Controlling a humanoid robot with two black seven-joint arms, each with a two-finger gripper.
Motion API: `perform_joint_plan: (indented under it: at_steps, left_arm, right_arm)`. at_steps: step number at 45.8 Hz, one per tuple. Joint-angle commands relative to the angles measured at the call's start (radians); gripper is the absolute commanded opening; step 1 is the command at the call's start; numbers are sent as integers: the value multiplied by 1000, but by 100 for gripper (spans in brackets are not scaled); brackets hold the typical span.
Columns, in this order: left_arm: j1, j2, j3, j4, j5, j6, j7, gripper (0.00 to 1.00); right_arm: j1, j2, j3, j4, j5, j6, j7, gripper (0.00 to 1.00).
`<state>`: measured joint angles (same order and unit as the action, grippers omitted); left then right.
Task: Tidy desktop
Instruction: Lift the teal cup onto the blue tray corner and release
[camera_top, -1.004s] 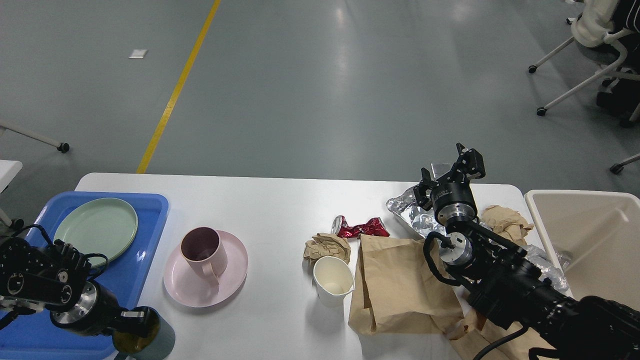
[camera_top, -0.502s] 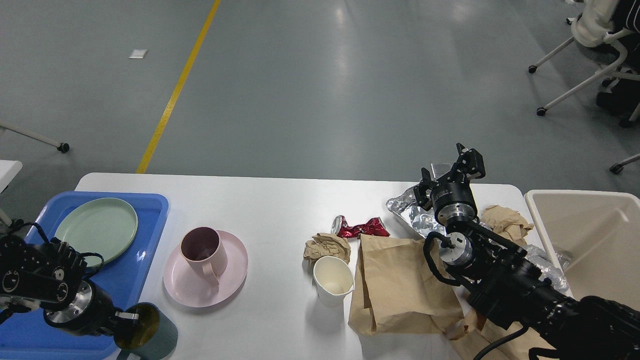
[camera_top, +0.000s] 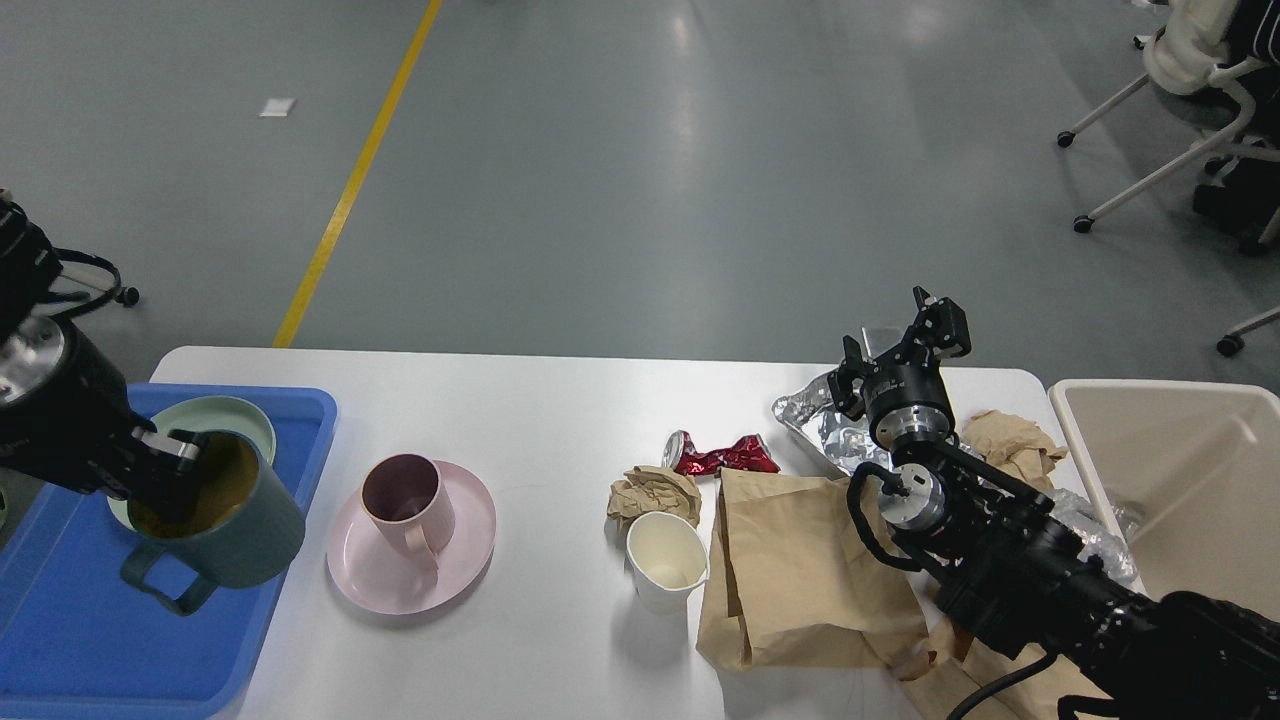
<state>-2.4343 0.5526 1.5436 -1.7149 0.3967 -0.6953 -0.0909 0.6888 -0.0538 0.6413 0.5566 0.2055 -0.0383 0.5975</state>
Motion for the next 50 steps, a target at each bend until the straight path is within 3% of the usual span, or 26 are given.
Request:
perform_joint_plan:
  at_steps: [1, 8, 12, 22, 30, 40, 50]
  left_arm:
    - [-91, -16, 15, -28, -2, -46, -3, 0]
    - [-85, 3, 55, -12, -12, -44, -13, 0]
    - [-60, 50, 105, 69, -2, -50, -42, 0]
    - [260, 300, 58, 369, 146, -35, -82, 0]
    - [590, 432, -163, 609, 248, 2, -125, 0]
    - [1003, 441, -454, 850, 295, 2, -145, 0]
    - [1279, 412, -680, 1077, 323, 11, -167, 0]
  right_arm:
    - [0, 0, 0, 0, 0, 0, -1, 100]
    - [0, 0, 0, 0, 0, 0, 1, 100]
    - [0, 0, 1, 0, 0, 0, 1, 100]
    - [0, 0, 0, 0, 0, 0, 1, 100]
    - [0, 0, 0, 0, 0, 0, 1, 100]
    - [0, 0, 0, 0, 0, 0, 1, 100]
    - [0, 0, 0, 0, 0, 0, 1, 100]
